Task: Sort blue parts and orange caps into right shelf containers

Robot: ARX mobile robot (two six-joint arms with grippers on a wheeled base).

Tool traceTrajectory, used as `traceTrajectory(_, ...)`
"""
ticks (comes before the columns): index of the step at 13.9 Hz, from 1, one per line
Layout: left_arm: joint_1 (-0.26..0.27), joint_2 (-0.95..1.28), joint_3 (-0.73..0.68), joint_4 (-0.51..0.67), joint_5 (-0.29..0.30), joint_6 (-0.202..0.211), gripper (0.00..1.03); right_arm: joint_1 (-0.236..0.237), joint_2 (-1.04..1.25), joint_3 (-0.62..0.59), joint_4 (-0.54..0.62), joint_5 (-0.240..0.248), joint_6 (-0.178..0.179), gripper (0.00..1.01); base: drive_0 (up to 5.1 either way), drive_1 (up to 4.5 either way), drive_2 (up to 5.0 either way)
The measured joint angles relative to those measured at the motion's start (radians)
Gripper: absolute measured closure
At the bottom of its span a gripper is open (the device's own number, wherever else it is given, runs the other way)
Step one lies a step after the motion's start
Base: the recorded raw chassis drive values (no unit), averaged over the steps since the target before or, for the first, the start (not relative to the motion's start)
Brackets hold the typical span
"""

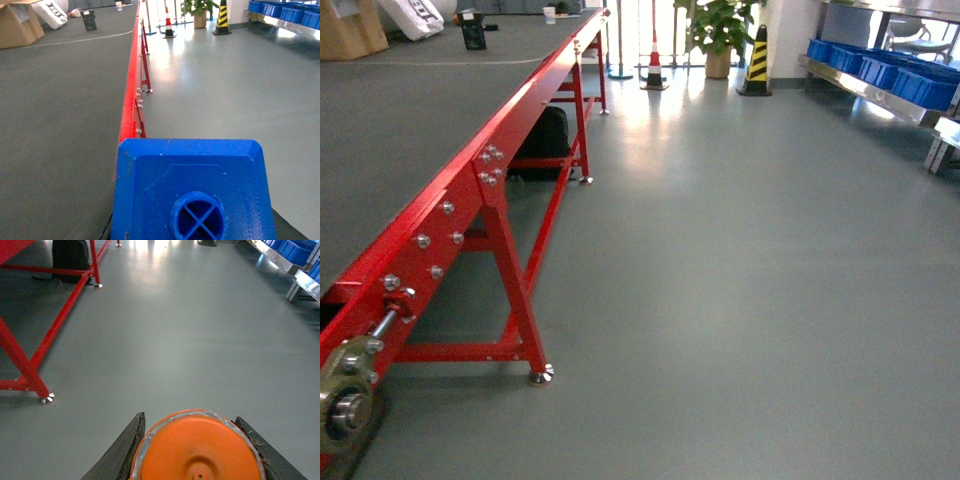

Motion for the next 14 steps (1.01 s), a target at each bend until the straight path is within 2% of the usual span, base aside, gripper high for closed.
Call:
traceTrajectory(6, -0.001, 0.001, 0.0, 0.0, 0.0, 0.0, 0.59, 0.0, 0.0, 0.0, 0.001, 0.001, 0.0, 0.58, 0.0, 0.0, 0.0)
traceTrajectory(11, -0.001, -0.004, 0.0, 0.005, 0.001, 0.0, 0.59, -0.001, 0.0, 0.0, -0.002, 0.002, 0.0, 0.58, 5.0, -2.33, -2.3)
traceTrajectory(14, -0.005, 0.0, 0.0, 0.0, 0.003, 0.0, 0.59, 0.0, 0.0, 0.0, -0.001, 0.005, 0.0, 0.58, 0.6, 4.88, -3.7)
